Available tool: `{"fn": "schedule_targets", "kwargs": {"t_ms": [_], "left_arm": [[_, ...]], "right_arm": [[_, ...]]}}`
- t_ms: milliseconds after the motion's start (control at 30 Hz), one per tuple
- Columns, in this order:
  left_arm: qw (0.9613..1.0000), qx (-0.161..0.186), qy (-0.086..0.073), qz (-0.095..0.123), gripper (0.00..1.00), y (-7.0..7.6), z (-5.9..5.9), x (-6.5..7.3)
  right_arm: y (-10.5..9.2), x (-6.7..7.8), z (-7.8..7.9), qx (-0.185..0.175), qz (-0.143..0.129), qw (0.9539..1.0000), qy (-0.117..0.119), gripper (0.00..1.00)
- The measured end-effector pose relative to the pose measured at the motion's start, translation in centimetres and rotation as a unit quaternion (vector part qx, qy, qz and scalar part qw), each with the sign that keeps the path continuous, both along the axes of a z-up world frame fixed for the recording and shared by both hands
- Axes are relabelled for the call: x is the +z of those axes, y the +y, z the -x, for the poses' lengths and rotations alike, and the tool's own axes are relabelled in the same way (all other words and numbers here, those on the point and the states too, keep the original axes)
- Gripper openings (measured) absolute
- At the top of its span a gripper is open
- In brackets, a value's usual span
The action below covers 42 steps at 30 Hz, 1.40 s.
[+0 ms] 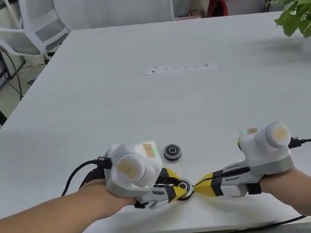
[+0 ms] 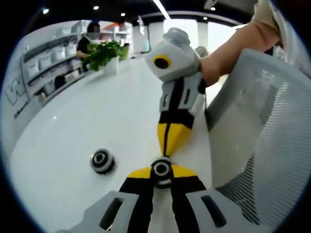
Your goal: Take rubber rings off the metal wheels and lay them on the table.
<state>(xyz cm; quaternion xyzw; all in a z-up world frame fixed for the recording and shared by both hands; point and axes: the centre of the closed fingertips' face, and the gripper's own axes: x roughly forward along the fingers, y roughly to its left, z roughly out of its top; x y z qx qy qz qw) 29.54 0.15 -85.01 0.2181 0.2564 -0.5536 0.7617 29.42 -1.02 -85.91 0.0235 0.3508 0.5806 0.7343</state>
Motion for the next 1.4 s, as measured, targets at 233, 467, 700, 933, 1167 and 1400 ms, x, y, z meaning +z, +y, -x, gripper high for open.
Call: {"fn": "schedule_targets", "kwargs": {"t_ms": [233, 467, 700, 933, 1167, 1400], "left_arm": [[1.0000, 0.001, -0.004, -0.004, 0.13, 0.0, 0.0, 0.0], [0.9999, 0.004, -0.007, -0.008, 0.13, -0.1, -0.1, 0.0], [0.9999, 0.005, -0.004, -0.009, 0.12, -0.1, -0.1, 0.0], [0.9999, 0.009, -0.003, -0.011, 0.12, -0.1, -0.1, -0.1], [0.9999, 0.011, -0.001, -0.011, 0.12, -0.1, -0.1, -0.1], [0.9999, 0.012, -0.001, -0.011, 0.12, -0.1, -0.1, -0.1]], "right_arm": [[0.4, 0.6, 0.1, -0.021, -0.023, 0.9992, 0.024, 0.00], [0.7, 1.0, 0.4, -0.029, -0.032, 0.9983, 0.039, 0.00], [0.8, 1.3, 0.5, -0.031, -0.038, 0.9977, 0.048, 0.00], [0.9, 1.5, 0.5, -0.032, -0.041, 0.9971, 0.056, 0.00], [0.9, 1.6, 0.4, -0.030, -0.043, 0.9970, 0.058, 0.00], [1.3, 1.9, 0.7, -0.023, -0.050, 0.9967, 0.060, 0.00]]}}
